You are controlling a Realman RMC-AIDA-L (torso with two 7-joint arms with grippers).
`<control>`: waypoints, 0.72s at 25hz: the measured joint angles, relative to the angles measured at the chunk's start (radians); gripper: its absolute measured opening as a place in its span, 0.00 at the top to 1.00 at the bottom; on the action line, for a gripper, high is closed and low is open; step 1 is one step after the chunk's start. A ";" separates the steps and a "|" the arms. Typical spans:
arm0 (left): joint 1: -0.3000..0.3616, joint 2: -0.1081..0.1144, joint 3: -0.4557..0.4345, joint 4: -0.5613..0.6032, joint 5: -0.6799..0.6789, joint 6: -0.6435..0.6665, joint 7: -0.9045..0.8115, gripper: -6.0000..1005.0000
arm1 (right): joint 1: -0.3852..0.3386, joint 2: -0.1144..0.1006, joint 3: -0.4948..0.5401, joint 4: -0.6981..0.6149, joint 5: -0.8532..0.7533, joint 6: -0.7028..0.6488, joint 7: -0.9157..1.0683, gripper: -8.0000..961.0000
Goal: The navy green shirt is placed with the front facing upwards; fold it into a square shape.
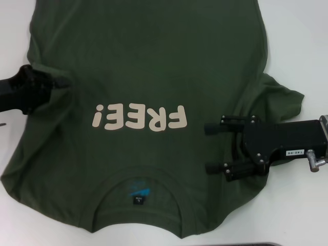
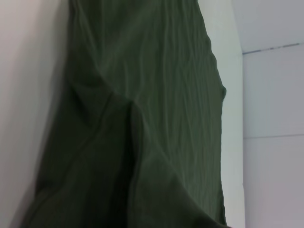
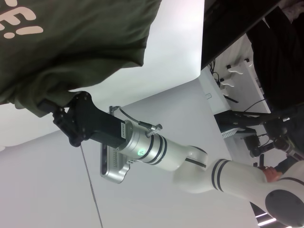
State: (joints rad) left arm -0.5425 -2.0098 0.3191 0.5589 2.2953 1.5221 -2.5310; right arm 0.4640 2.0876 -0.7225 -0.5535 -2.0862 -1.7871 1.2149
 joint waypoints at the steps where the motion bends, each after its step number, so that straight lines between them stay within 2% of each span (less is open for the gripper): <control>1: -0.004 0.000 0.000 -0.010 0.000 -0.005 0.015 0.93 | 0.000 0.000 0.000 0.000 0.000 0.000 0.000 0.02; 7: 0.001 0.003 -0.012 -0.018 -0.021 -0.008 0.055 0.92 | -0.004 0.000 0.003 0.003 0.000 0.000 0.000 0.02; 15: 0.005 0.023 -0.008 -0.020 -0.026 0.030 0.042 0.71 | -0.003 0.000 0.004 0.000 0.000 0.000 0.000 0.02; 18: 0.003 0.028 -0.011 -0.014 -0.026 0.079 0.046 0.58 | -0.003 0.000 0.004 0.000 0.000 0.000 0.000 0.02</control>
State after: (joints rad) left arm -0.5394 -1.9819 0.3083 0.5450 2.2694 1.6015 -2.4849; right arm 0.4613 2.0876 -0.7187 -0.5531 -2.0862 -1.7871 1.2149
